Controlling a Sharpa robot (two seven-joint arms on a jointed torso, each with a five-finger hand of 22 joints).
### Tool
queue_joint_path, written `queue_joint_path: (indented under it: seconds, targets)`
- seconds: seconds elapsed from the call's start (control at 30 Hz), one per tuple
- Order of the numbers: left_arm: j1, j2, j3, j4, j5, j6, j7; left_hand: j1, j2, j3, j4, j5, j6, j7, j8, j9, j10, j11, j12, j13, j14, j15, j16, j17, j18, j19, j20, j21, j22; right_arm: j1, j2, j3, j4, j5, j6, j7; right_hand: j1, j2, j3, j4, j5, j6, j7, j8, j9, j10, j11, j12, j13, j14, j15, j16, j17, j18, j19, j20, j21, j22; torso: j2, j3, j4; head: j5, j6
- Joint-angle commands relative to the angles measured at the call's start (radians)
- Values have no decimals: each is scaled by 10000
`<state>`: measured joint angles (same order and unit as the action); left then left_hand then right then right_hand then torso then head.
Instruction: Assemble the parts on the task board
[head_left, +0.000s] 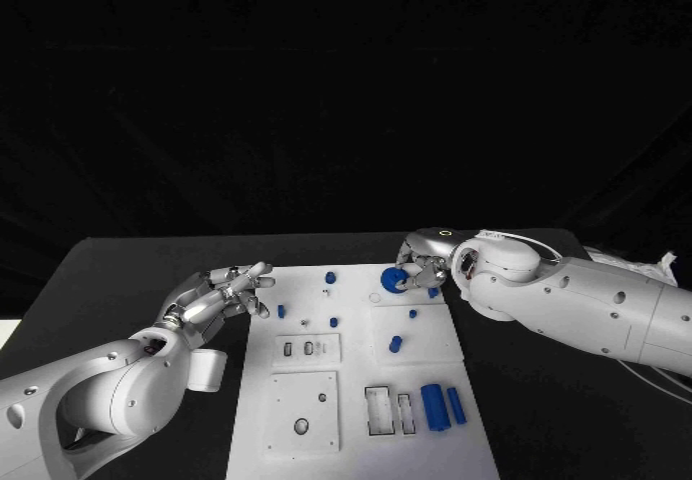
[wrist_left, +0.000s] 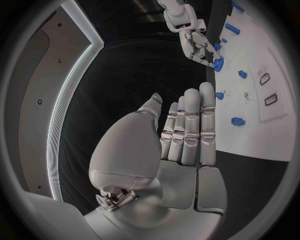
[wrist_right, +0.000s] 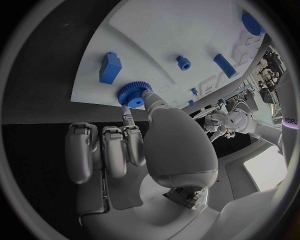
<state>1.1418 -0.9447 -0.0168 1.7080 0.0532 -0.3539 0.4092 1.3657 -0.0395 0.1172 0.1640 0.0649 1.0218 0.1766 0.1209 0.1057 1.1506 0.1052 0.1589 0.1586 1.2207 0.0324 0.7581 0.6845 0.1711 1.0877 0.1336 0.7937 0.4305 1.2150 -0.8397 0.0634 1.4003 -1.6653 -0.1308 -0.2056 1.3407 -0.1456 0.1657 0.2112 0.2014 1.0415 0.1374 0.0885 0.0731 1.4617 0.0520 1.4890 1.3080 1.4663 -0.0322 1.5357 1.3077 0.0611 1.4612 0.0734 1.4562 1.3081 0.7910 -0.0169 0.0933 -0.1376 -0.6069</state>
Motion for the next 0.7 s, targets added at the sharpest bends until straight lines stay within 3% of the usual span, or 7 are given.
queue_joint_path:
  seconds: [0.03,0.23,0.7]
  targets:
    - [1,15,4,3,24,207,40,38,64,52,-13,-3,-72,27,-36,-13,-68,24,-69,-14,-65,-18,-69,10,117,-50,14,66,9,-53,21,-32,-7,22,173,69,-96,-2,13,6,69,31,-26,-12,-7,523,-21,38,1848,902,62,46,1902,-111,195,19,46,139,-6,-3,11,-7,6]
    - [1,20,4,0,24,210,38,47,66,61,-21,-4,-76,29,-39,-14,-72,26,-72,-16,-67,-17,-70,10,117,-55,15,72,13,-54,51,-31,-7,27,0,56,-311,-128,-109,121,-11,-71,-10,-88,-33,486,-5,-9,1818,913,79,73,1963,-114,194,30,60,156,-2,-3,9,-2,15]
    - [0,31,4,-14,24,218,30,47,66,61,-21,-4,-76,29,-39,-14,-72,26,-72,-16,-67,-17,-70,10,117,-55,15,72,13,-55,120,-31,-22,35,-32,48,-435,-115,-138,233,28,-84,-8,-98,-30,482,2,-16,1825,920,88,91,2004,-121,205,42,83,200,1,5,4,1,7]
